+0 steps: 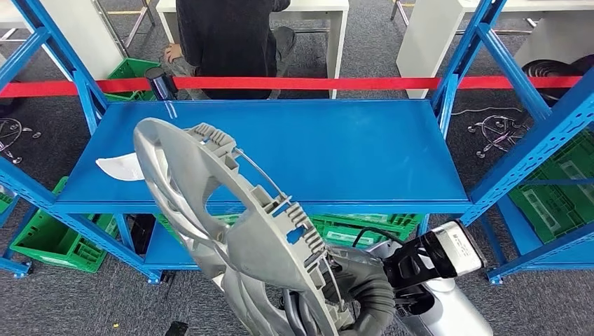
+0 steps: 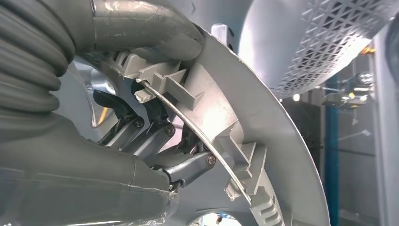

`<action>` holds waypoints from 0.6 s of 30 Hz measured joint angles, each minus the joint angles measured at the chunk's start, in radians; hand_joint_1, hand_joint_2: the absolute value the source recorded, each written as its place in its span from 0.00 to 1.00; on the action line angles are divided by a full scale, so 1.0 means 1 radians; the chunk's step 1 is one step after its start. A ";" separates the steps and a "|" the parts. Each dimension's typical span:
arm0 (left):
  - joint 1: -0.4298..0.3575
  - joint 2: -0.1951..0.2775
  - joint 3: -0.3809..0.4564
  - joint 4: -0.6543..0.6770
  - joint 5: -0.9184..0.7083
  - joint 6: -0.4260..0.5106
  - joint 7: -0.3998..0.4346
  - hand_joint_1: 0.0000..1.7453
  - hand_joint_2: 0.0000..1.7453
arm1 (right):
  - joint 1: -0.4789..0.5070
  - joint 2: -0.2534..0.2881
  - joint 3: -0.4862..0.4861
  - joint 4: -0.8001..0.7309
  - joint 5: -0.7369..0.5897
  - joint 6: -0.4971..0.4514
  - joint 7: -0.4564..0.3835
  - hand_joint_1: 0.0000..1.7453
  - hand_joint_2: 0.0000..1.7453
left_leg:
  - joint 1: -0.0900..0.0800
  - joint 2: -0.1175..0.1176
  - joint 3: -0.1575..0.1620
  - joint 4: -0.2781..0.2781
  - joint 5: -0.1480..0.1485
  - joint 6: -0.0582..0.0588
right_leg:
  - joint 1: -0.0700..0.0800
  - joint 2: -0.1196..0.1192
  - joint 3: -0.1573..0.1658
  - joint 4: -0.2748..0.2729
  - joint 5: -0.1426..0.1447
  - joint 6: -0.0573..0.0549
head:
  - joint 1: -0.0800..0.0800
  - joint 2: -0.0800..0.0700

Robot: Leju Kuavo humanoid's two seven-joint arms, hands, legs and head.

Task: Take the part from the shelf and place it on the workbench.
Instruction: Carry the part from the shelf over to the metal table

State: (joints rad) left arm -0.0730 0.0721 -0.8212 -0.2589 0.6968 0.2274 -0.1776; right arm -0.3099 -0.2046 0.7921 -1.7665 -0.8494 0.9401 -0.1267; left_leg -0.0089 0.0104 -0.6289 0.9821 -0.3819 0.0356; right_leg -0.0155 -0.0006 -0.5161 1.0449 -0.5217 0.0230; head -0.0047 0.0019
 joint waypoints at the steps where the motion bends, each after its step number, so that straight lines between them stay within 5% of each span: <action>1: 0.000 0.004 -0.002 -0.001 -0.003 -0.002 0.001 0.00 1.00 | 0.000 0.004 0.000 0.000 0.001 0.001 -0.001 1.00 1.00 | -0.001 0.000 -0.007 0.007 0.004 -0.005 | 0.002 0.001 0.019 -0.034 -0.005 -0.007 | 0.000 0.000; 4: 0.002 0.019 -0.011 -0.004 -0.024 -0.005 0.005 0.00 1.00 | 0.003 0.013 -0.004 0.001 0.015 0.005 -0.010 1.00 1.00 | 0.002 -0.002 -0.017 0.016 0.015 -0.021 | 0.003 0.001 0.007 -0.044 0.003 -0.029 | 0.002 0.000; 5: 0.004 0.025 -0.017 -0.006 -0.033 -0.006 0.007 0.00 1.00 | 0.007 0.016 -0.007 0.000 0.021 0.005 -0.014 1.00 1.00 | 0.005 -0.004 -0.023 0.027 -0.001 -0.027 | 0.001 0.000 0.001 -0.044 0.010 -0.038 | 0.001 0.000; 7: 0.005 0.036 -0.029 -0.009 -0.048 -0.007 0.013 0.00 1.00 | 0.024 0.024 -0.015 -0.007 0.036 -0.002 -0.018 1.00 1.00 | 0.011 -0.007 -0.049 0.104 -0.085 -0.042 | -0.003 -0.002 -0.015 -0.045 0.029 -0.053 | 0.001 0.000; 9: 0.005 0.047 -0.039 -0.013 -0.057 -0.007 0.016 0.00 1.00 | 0.043 0.030 -0.021 -0.017 0.047 -0.009 -0.018 1.00 1.00 | 0.017 -0.007 -0.081 0.237 -0.176 -0.054 | -0.001 -0.002 -0.039 -0.043 0.050 -0.057 | 0.000 0.000; 11: 0.005 0.054 -0.047 -0.016 -0.061 -0.007 0.017 0.00 1.00 | 0.057 0.032 -0.023 -0.022 0.052 -0.013 -0.019 1.00 1.00 | 0.019 -0.007 -0.077 0.308 -0.191 -0.057 | 0.001 -0.002 -0.067 -0.041 0.070 -0.056 | 0.000 0.000; 12: 0.005 0.056 -0.050 -0.017 -0.062 -0.007 0.017 0.00 1.00 | 0.062 0.032 -0.023 -0.023 0.053 -0.014 -0.019 1.00 1.00 | 0.020 -0.007 -0.048 0.289 -0.171 -0.054 | 0.002 -0.002 -0.079 -0.040 0.079 -0.054 | 0.000 0.000; 14: 0.005 0.062 -0.052 -0.020 -0.062 -0.008 0.017 0.00 1.00 | 0.069 0.034 -0.026 -0.029 0.053 -0.014 -0.019 1.00 1.00 | 0.017 -0.011 0.056 0.157 -0.132 -0.039 | 0.004 0.000 -0.097 -0.040 0.096 -0.051 | 0.000 0.000; 16: 0.003 0.069 -0.053 -0.024 -0.063 -0.007 0.017 0.00 1.00 | 0.070 0.037 -0.028 -0.035 0.053 -0.015 -0.019 1.00 1.00 | 0.011 -0.016 0.146 0.024 -0.135 -0.022 | 0.005 0.000 -0.105 -0.041 0.112 -0.042 | 0.000 0.000; 18: 0.003 0.074 -0.054 -0.025 -0.063 -0.007 0.017 0.00 1.00 | 0.070 0.041 -0.029 -0.039 0.054 -0.015 -0.019 1.00 1.00 | 0.002 -0.016 0.167 -0.017 -0.139 -0.009 | 0.002 -0.001 -0.108 -0.046 0.129 -0.027 | 0.000 0.000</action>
State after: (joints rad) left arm -0.0703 0.1466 -0.8747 -0.2838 0.6335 0.2201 -0.1601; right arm -0.2397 -0.1635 0.7631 -1.8058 -0.7956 0.9249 -0.1456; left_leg -0.0071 -0.0055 -0.4619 0.9648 -0.5206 0.0269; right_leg -0.0139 -0.0016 -0.6239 0.9992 -0.3931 -0.0042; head -0.0042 0.0019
